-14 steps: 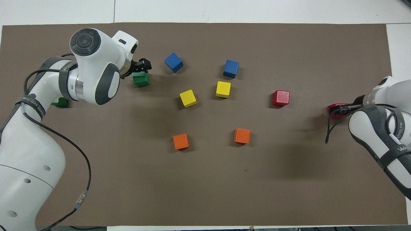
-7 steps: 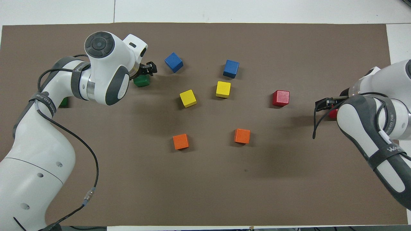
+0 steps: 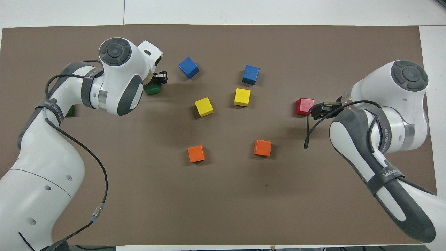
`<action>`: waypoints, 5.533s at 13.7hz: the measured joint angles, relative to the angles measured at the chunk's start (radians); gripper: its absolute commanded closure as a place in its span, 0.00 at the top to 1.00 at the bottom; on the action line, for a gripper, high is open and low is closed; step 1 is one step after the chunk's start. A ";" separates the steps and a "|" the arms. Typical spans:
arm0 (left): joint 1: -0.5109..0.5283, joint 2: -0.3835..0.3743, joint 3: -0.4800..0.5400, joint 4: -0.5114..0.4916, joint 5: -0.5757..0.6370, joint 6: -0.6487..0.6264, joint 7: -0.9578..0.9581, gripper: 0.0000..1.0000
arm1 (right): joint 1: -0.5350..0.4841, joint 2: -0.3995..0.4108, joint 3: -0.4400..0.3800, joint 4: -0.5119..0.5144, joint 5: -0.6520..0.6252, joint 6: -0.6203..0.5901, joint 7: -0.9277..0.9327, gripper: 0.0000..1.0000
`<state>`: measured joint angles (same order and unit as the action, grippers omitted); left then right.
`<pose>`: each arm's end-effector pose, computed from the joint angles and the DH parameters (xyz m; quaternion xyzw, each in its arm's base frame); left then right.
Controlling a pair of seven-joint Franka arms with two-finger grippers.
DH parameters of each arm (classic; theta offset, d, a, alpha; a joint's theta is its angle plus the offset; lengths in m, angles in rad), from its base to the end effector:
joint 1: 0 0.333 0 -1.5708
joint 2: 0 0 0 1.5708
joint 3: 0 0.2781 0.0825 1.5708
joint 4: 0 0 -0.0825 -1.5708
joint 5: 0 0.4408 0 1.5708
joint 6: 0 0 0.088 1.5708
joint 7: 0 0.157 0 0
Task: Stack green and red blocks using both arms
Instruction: 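Carry green outward with the left gripper while the right gripper grasps red, then carry the second red block outward with the right gripper, then lower the green block onto the other green block and open the left gripper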
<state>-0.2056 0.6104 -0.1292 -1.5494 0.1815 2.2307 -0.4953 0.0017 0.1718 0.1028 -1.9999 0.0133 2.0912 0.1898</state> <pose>0.7045 -0.2247 0.1903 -0.9977 -0.0402 -0.0505 0.0185 0.6107 0.0658 0.2487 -0.9980 0.0465 0.0415 0.0084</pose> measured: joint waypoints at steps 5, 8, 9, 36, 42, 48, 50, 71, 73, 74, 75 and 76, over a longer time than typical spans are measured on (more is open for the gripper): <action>0.126 -0.094 0.012 0.032 -0.097 -0.145 0.123 0.00 | 0.038 0.001 0.000 -0.029 -0.003 0.072 0.055 1.00; 0.316 -0.207 0.016 0.025 -0.133 -0.299 0.474 0.00 | 0.038 0.015 0.000 -0.056 -0.041 0.161 0.055 1.00; 0.367 -0.220 0.016 0.014 -0.136 -0.307 0.576 0.00 | 0.038 0.022 0.000 -0.058 -0.042 0.179 0.055 1.00; 0.539 -0.273 0.004 -0.298 -0.229 0.046 0.912 0.00 | 0.037 0.075 -0.011 0.047 -0.048 0.094 0.076 0.00; 0.489 -0.273 0.001 -0.302 -0.230 0.114 0.902 0.00 | -0.183 -0.077 -0.017 0.051 -0.050 -0.079 -0.260 0.00; 0.495 -0.293 0.010 -0.343 -0.230 0.115 0.902 0.00 | -0.261 -0.077 -0.018 -0.044 -0.050 0.028 -0.378 0.00; 0.497 -0.301 0.010 -0.355 -0.230 0.115 0.902 0.00 | -0.261 -0.077 -0.017 -0.065 -0.050 0.053 -0.378 0.00; 0.499 -0.310 0.011 -0.361 -0.230 0.123 0.902 0.00 | -0.274 -0.045 -0.017 -0.120 -0.050 0.193 -0.391 0.00; 0.499 -0.310 0.011 -0.362 -0.230 0.124 0.902 0.00 | -0.274 -0.043 -0.017 -0.120 -0.050 0.195 -0.391 0.00; 0.499 -0.310 0.011 -0.363 -0.230 0.124 0.902 0.00 | -0.274 -0.043 -0.017 -0.120 -0.050 0.195 -0.391 0.00; 0.499 -0.310 0.012 -0.365 -0.230 0.125 0.902 0.10 | -0.274 -0.043 -0.017 -0.120 -0.050 0.195 -0.391 0.00; 0.499 -0.310 0.012 -0.366 -0.230 0.126 0.902 0.51 | -0.274 -0.043 -0.017 -0.120 -0.050 0.195 -0.391 0.00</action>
<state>0.2931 0.3001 -0.1173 -1.9153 -0.0484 2.3564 0.4068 -0.2728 0.1290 0.0854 -2.1198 -0.0372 2.2867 -0.2014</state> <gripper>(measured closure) 0.454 0.458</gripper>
